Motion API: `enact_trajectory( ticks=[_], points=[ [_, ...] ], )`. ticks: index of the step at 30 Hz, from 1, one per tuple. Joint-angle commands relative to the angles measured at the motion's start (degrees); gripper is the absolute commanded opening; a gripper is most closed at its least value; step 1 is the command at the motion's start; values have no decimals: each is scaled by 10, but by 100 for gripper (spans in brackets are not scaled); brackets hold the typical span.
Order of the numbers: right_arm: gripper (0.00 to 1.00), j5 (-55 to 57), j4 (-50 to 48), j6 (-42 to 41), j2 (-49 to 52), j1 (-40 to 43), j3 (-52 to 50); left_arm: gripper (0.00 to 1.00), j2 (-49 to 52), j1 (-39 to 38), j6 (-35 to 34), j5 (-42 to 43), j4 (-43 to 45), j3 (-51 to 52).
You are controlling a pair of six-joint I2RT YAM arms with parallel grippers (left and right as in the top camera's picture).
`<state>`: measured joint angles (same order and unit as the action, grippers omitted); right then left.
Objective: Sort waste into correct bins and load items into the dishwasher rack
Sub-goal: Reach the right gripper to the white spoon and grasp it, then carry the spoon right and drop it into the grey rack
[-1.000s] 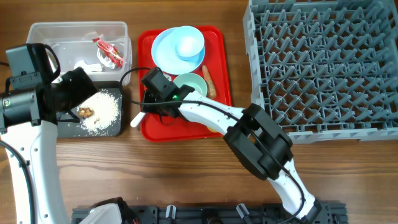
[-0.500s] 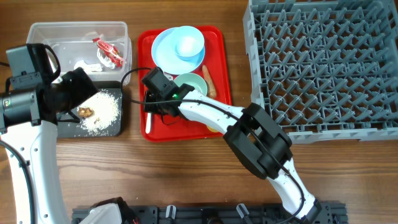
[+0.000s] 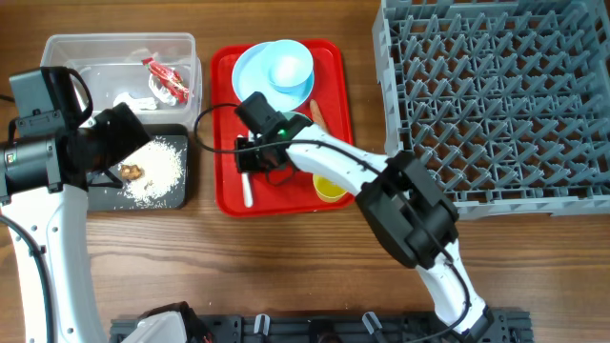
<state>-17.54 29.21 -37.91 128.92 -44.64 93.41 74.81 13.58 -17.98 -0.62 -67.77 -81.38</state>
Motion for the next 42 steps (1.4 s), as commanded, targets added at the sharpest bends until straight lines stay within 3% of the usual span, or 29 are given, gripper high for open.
enact_trajectory(
  ticks=[1, 8, 15, 20, 28, 34, 42],
  points=[
    [4, 45, 31, 92, -49, 5, -14, 92, 2, 3, -5, -3, 0, -3],
    [4, 116, 72, 123, -122, 3, -14, 100, 2, 3, -5, -3, 0, -3],
    [4, 126, 79, 122, -213, 4, -14, 100, 2, 3, -5, -3, 2, -3],
    [4, 193, 113, 125, -283, 27, -14, 100, 2, 3, -5, -3, 2, -3],
    [4, 315, 181, 252, -362, 144, -14, 100, 2, 3, -5, -3, 2, -3],
    [4, 327, 211, 345, -357, 237, -14, 100, 2, 3, -5, -3, 2, -3],
    [4, 281, 183, 349, -355, 316, -64, 100, 2, 3, -5, -3, 2, -3]
  ],
)
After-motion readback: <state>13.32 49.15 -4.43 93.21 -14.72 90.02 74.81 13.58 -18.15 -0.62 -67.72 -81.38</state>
